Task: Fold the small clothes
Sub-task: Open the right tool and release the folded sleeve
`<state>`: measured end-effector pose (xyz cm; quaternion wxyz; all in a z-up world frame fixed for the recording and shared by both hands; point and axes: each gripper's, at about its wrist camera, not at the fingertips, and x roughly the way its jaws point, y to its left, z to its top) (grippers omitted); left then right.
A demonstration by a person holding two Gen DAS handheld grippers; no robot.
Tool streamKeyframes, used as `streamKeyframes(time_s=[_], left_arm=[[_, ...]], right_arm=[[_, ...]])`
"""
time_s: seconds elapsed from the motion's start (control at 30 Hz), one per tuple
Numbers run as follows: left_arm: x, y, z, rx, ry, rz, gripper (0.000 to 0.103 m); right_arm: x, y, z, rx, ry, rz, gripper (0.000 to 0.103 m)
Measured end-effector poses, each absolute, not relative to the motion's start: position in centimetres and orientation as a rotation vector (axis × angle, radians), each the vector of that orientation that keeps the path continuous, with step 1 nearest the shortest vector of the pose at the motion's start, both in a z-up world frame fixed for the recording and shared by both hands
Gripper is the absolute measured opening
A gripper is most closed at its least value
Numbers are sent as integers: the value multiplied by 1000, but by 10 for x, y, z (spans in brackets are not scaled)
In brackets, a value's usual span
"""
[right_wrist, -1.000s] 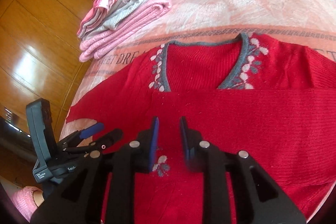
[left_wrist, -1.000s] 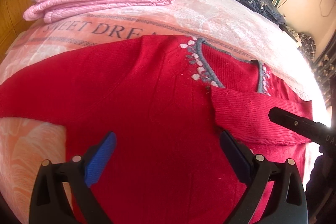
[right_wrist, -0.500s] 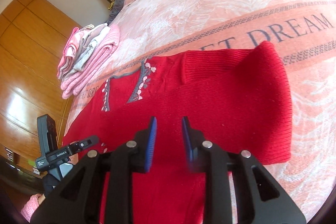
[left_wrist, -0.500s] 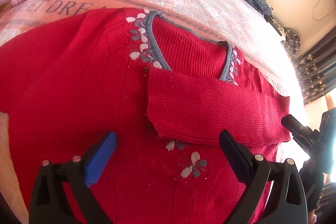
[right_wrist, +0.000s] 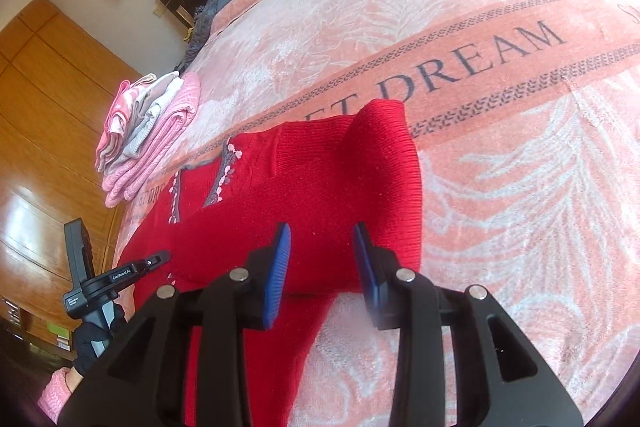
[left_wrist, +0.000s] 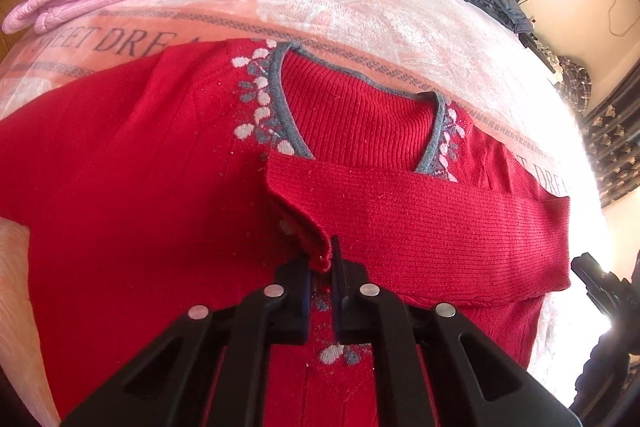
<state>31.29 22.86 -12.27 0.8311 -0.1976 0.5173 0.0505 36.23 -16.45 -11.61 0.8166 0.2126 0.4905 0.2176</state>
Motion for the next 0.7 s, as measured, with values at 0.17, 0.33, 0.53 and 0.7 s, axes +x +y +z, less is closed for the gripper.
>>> streamKeyframes(time_s=[0.17, 0.33, 0.53, 0.7], left_arm=[[306, 240, -100, -469, 993, 95, 4], [297, 265, -75, -439, 905, 129, 4], [291, 305, -89, -424, 926, 206, 4], [289, 315, -137, -446, 1060, 203, 9]], right_arm=[[367, -169, -119, 478, 1046, 437, 33], [373, -160, -116, 481, 1050, 435, 33], [377, -134, -117, 452, 1061, 485, 34], [379, -108, -136, 366, 1151, 489, 34]])
